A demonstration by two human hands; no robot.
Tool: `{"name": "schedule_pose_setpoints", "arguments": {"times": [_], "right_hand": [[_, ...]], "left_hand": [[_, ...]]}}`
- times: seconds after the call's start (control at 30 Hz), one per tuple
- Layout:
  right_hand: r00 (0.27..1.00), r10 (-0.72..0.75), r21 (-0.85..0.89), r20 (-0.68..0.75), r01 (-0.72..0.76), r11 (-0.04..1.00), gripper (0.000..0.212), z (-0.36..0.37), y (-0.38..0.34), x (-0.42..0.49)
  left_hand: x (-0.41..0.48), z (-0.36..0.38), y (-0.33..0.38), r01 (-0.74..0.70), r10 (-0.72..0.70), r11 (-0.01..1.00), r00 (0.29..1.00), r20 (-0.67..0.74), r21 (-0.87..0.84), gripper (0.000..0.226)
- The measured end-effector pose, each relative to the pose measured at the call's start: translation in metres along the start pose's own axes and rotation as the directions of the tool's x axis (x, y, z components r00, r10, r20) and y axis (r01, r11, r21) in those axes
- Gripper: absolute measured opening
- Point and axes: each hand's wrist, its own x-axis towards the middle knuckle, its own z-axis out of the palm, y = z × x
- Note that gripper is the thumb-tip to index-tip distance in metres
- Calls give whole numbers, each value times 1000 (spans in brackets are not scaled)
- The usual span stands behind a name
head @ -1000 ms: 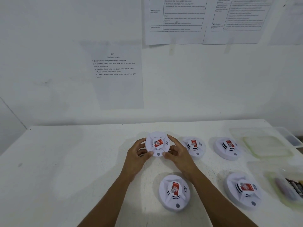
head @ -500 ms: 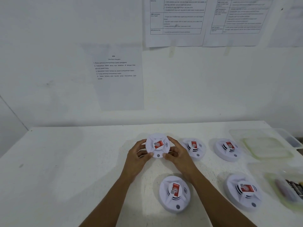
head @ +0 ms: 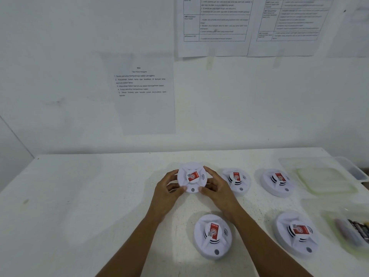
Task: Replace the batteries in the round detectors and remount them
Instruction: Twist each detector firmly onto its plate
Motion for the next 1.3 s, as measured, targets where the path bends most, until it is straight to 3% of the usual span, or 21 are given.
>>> {"name": "schedule_pose_setpoints", "arguments": {"times": [0.4,0.57,0.73,0.93,1.17,1.3], "right_hand": [[1000,10,-49,-27,-11,999,56,0,-2,-1],[998,-31,-178,-56,21,984,58,7,2,0],[996,-57,-322,-72,31,946,49,13,3,1],[997,4,-351,-72,-29,936,40,12,5,3],[995,68,-322,-68,-86,943,49,14,-8,0],[995,-1,-310,-103,-31,950,40,-1,-24,-12]], "left_hand": [[0,2,1,-21,21,1000,1000,-21,20,47],[-1,1,-3,-103,125,963,989,-74,248,43],[-5,-14,-6,-120,154,876,987,-36,468,48],[2,-14,-11,-25,62,756,998,-33,654,68],[0,-14,-1,14,-3,759,1000,-18,651,82],[1,-2,10,-57,94,789,995,-28,612,71]]}}
